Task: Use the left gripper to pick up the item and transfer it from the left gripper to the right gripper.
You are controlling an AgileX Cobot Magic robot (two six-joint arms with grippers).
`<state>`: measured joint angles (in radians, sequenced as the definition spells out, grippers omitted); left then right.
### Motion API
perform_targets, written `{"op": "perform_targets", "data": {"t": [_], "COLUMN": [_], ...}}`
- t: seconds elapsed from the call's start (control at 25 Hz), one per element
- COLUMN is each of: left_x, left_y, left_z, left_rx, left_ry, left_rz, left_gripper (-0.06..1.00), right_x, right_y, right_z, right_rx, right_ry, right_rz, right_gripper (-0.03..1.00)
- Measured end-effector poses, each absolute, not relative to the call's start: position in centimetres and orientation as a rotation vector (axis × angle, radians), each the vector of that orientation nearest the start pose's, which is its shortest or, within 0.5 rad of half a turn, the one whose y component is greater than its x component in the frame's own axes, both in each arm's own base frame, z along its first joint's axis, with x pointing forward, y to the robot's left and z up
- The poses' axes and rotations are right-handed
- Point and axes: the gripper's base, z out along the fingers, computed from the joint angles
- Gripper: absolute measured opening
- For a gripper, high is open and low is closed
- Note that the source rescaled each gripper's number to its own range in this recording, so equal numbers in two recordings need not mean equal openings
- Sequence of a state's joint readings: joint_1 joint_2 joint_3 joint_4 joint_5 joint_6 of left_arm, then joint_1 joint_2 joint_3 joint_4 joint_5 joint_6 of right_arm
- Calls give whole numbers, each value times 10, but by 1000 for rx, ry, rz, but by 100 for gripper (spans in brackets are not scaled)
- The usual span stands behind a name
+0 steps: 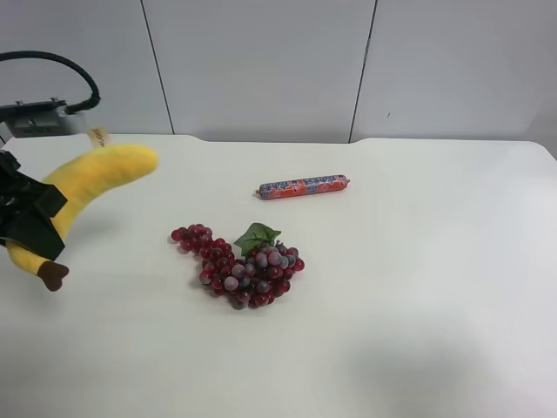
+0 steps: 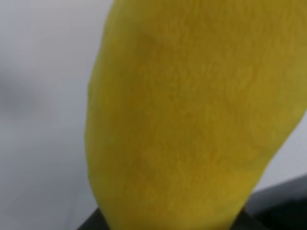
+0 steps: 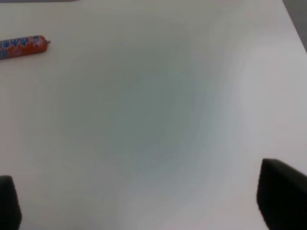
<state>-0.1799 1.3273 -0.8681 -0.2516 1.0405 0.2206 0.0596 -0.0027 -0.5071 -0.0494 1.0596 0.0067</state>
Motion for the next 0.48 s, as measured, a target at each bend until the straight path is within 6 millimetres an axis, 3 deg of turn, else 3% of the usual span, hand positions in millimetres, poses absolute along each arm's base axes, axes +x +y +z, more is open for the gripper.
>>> {"op": "perform_targets", "data": {"t": [0.24,0.48], "left_x": [198,177], "left_y": [-113,-147], "left_z": [248,249], "left_rx": [816,1096], "left_ry": [2865,2755], "left_rz": [-365,-384], "left_gripper": [0,0], "right_x": [-6,-6], "right_y": [-4,-3], "right_z": [279,279], "right_rx": [-51,-73], "right_ry": [2032,2032], "right_rz": [-17,-9], "right_gripper": [98,98]}}
